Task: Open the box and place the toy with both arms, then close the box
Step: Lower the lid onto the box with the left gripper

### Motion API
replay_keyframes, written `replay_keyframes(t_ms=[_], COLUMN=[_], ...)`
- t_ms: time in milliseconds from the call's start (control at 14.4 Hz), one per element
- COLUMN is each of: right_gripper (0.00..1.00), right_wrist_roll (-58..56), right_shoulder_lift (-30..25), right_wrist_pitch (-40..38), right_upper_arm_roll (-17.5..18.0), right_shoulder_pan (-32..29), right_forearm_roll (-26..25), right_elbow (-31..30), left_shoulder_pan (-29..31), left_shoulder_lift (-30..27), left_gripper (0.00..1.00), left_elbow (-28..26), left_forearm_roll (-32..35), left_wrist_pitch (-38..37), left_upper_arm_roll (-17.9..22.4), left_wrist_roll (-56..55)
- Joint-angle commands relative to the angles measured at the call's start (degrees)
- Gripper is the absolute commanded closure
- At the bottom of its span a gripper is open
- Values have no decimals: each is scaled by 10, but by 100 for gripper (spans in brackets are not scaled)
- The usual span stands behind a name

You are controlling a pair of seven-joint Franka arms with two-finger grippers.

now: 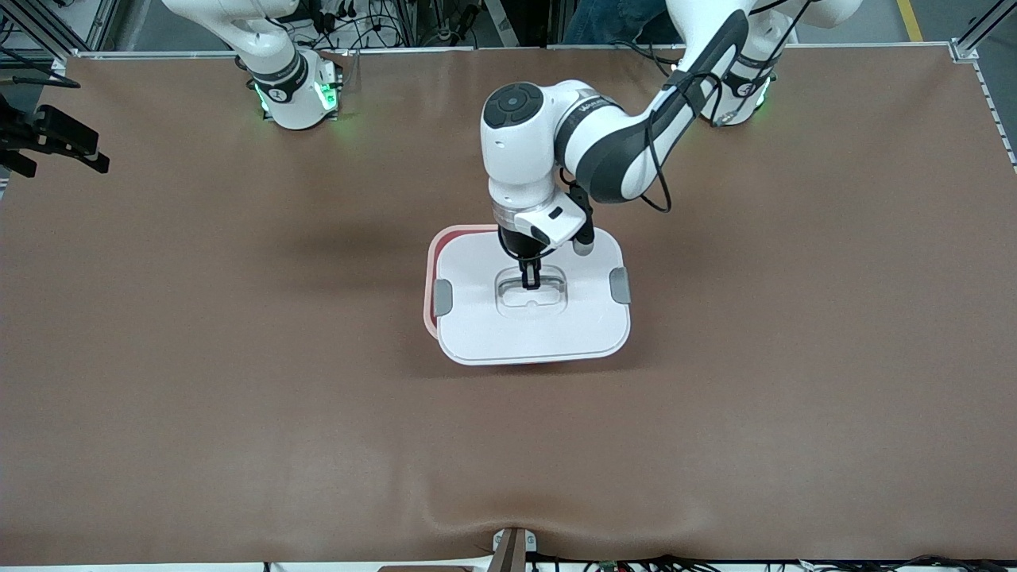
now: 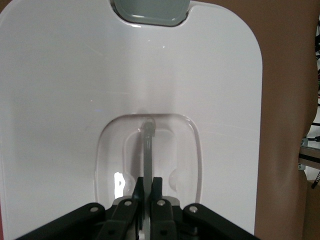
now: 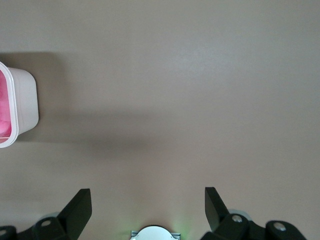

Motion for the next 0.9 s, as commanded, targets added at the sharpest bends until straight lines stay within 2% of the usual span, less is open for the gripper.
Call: replay_keyframes(t_ms=[0,208,832], right_gripper=[0,0,0], right_wrist_roll=[5,5,5], right_shoulder_lift=[12,12,13], right_wrist_pitch=[-7,-7,-7], right_upper_arm_roll=[4,4,4], right_shoulder_pan=[0,3,5], right_forearm_roll=[-8,-8,-6], right_elbow=[15,15,15], left_shoulder_pan=[-7,-12,-24], left_shoulder_lift=[2,3,15], left_gripper=[100,100,100], left_elbow=[3,1,-2], left_forearm_roll=[18,18,19], left_wrist_pitch=[4,26,27], left_upper_arm_roll=[2,2,2], left_wrist_roll=[-11,-58,-81])
